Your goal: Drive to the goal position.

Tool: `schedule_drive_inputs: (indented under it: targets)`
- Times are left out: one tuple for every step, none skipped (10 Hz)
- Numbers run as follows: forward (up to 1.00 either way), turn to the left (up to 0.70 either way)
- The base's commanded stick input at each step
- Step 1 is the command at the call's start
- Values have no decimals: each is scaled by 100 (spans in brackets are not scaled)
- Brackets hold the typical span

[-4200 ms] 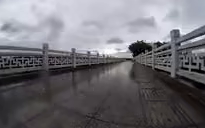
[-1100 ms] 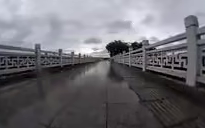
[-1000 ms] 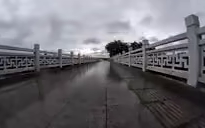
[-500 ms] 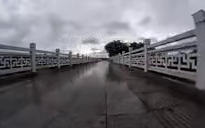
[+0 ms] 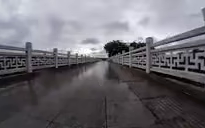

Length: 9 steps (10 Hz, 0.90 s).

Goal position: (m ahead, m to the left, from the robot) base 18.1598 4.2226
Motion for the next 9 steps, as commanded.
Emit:
schedule_drive_inputs:
  targets:
    - [45,0]
    - [45,0]
    - [45,0]
    - [45,0]
    - [45,0]
    - [45,0]
    - [45,0]
    - [45,0]
    - [45,0]
